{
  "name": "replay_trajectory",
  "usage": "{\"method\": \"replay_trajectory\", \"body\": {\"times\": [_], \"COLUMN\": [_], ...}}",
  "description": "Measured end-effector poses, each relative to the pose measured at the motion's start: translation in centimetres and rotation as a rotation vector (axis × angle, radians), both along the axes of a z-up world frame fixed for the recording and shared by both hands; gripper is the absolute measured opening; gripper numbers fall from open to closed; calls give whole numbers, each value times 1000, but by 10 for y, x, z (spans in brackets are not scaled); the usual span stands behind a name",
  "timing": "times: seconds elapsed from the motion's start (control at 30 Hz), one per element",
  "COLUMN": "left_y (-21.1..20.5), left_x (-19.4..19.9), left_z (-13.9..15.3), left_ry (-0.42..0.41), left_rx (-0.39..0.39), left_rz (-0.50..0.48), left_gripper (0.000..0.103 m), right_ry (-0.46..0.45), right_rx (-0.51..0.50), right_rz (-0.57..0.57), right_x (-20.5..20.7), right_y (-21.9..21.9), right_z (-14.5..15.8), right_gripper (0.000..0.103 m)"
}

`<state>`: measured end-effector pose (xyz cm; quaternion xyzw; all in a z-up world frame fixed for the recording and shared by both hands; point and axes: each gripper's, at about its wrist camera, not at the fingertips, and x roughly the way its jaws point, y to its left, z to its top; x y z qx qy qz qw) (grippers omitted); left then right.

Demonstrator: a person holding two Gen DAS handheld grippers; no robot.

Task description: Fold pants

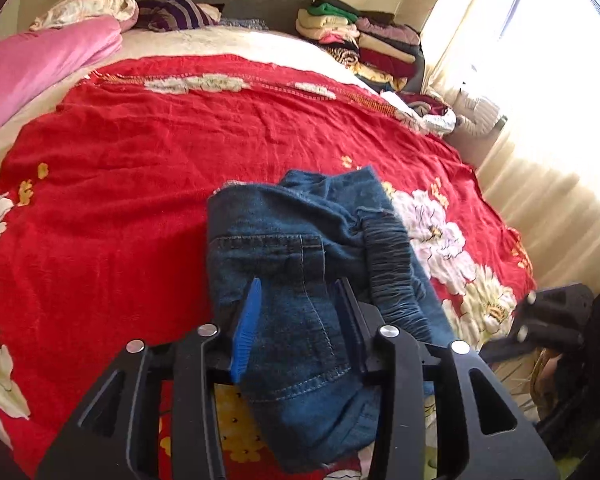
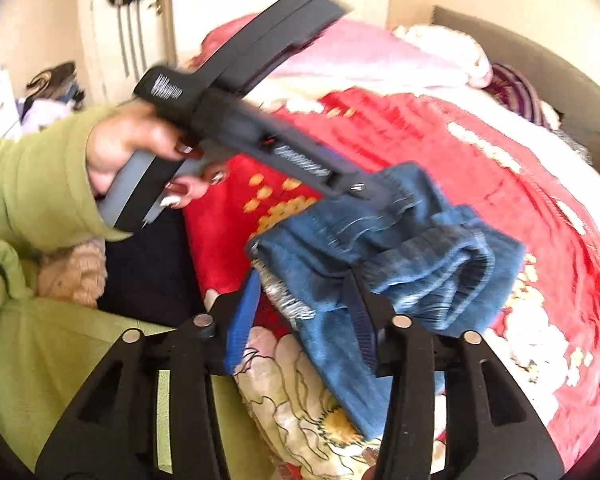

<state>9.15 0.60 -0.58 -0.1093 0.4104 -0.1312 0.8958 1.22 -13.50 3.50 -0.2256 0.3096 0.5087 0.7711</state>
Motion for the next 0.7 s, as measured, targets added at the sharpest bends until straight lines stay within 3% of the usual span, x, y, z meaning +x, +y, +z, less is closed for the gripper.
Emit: {"method": "replay_trajectory", "body": {"times": [0.07,0.13,0.27,0.33,0.7], "left_y": [0,0,-2,-2,-3], "left_x": [-4,-10,-20,-24,-41], "left_z": [7,15,28,34,57], "left_ry": [-17,-44,-87,-105,-178], "left_rx": [-2,4,42,51,112], "left_rz": [6,14,30,39,90], "left_gripper": [42,54,57,70,95], "right_ry": [-11,-16,-33,-38,-74], "right_rx": [37,73,154,178,246], "right_rz": [-48,-98,-213,-258,-404], "right_x": [2,6,24,30,51], "right_y": [-11,-19,-41,-49,-73], "right_z": [11,19,34,38,44], "right_gripper": [42,52,65,72,86]}}
